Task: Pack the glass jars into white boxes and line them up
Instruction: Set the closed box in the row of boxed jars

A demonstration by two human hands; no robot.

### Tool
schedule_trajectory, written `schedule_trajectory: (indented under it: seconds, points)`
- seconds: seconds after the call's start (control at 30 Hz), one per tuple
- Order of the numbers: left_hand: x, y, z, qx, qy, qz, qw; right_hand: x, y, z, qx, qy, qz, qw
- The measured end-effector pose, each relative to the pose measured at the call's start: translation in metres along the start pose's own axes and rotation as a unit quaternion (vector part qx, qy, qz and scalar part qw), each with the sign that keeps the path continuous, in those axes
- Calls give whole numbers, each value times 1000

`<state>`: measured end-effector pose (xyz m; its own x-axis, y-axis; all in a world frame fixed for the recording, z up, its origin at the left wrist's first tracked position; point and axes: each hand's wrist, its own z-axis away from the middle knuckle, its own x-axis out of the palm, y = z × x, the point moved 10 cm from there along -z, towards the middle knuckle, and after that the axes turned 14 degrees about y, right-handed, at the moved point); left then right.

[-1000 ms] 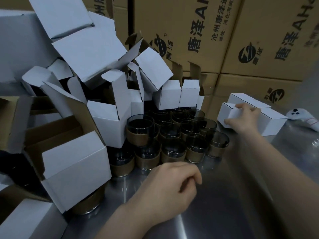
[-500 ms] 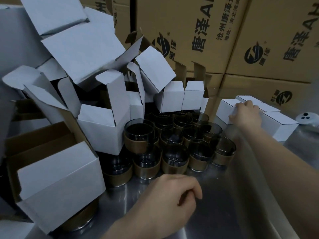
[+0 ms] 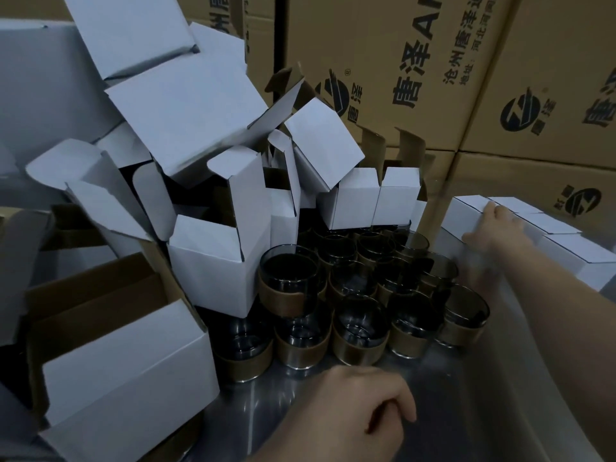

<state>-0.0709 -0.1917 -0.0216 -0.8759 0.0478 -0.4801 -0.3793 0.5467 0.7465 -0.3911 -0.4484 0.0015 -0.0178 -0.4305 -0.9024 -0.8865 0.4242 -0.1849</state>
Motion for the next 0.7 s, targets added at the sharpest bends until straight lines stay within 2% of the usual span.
schedule_trajectory:
  seconds: [0.17, 0.27, 0.37, 0.43, 0.5, 0.57, 0.63, 0.7]
  points:
    - [0, -3, -2, -10, -1, 9, 1000, -5, -8, 0, 15, -13, -28, 999]
    - [-1, -4, -2, -14, 8, 11, 1000, -54, -33, 10, 7, 73, -158, 985]
    - [0, -4, -1, -19, 11, 12, 1000, -137, -70, 39, -48, 221, -318, 921]
    - [0, -5, -1, -21, 16, 11, 1000, -189, -98, 69, -86, 271, -394, 874]
    - [0, -8, -2, -30, 19, 12, 999, -231, -129, 100, -121, 261, -484, 827]
    - [1, -10, -2, -39, 16, 17, 999, -265, -168, 133, -170, 212, -557, 785]
    - [1, -12, -2, -46, 15, 21, 999, -291, -208, 165, -223, 153, -594, 758]
    - [0, -12, -2, -53, 12, 27, 998, -308, -251, 196, -289, 100, -588, 749]
